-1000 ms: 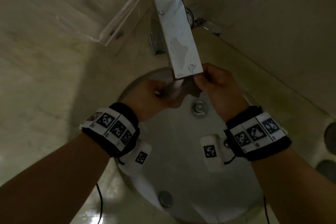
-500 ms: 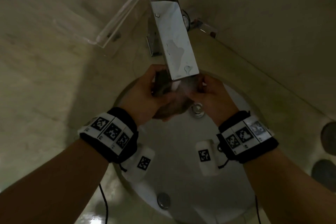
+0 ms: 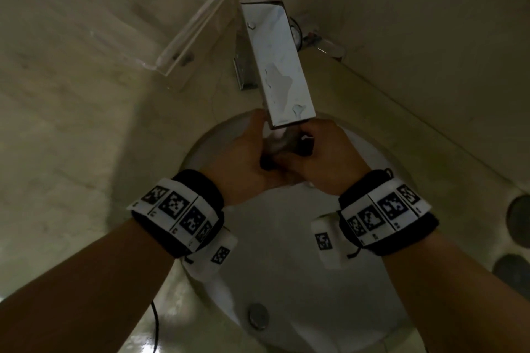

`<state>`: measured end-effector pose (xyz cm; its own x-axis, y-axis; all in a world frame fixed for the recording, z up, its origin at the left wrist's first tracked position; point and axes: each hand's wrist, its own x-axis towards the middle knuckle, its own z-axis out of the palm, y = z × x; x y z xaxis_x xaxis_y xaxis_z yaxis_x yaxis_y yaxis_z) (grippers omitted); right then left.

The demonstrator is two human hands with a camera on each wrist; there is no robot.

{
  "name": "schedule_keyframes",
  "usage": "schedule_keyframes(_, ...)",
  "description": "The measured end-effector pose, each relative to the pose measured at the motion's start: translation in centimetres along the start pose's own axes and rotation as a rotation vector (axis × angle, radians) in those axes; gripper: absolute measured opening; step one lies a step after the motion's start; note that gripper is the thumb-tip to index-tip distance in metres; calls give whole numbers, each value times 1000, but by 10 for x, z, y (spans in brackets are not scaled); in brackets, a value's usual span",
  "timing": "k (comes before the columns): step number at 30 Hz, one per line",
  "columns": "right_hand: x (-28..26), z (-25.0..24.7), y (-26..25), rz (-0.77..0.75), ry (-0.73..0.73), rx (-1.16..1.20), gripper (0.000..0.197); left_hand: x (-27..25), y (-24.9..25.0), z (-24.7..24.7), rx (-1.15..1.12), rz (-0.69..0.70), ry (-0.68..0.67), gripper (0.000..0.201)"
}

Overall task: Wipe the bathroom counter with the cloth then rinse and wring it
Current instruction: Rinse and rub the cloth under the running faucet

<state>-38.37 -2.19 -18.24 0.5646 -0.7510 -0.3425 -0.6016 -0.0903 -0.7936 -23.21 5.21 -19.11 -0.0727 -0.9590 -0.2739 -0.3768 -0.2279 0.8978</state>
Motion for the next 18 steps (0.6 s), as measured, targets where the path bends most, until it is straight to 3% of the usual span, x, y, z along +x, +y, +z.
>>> schedule_keyframes(3,-1,0,-4,-22,56,-31,27,3,-4,-2,-142,-83,67,84)
schedule_keyframes(6,1,-5,-5,34,169,42,20,3,-16,-5,-80,-172,69,55)
schedule_keyframes(8,2,-10,-4,133,207,233,16,2,-25,-6,-122,-204,72,54)
schedule_keyframes(9,2,-11,-4,181,214,342,19,2,-27,-6,-171,-225,90,55)
schedule_keyframes(11,1,-12,-1,266,207,515,31,1,-25,-5,-307,-234,132,34)
schedule_keyframes(13,0,-12,2,300,171,653,39,0,-23,-3,-595,-254,191,21)
schedule_keyframes(15,-2,-12,6,289,123,755,48,2,-22,1,-810,-306,249,29)
schedule_keyframes(18,-5,-12,10,231,92,716,64,3,-19,7,-838,-350,302,31)
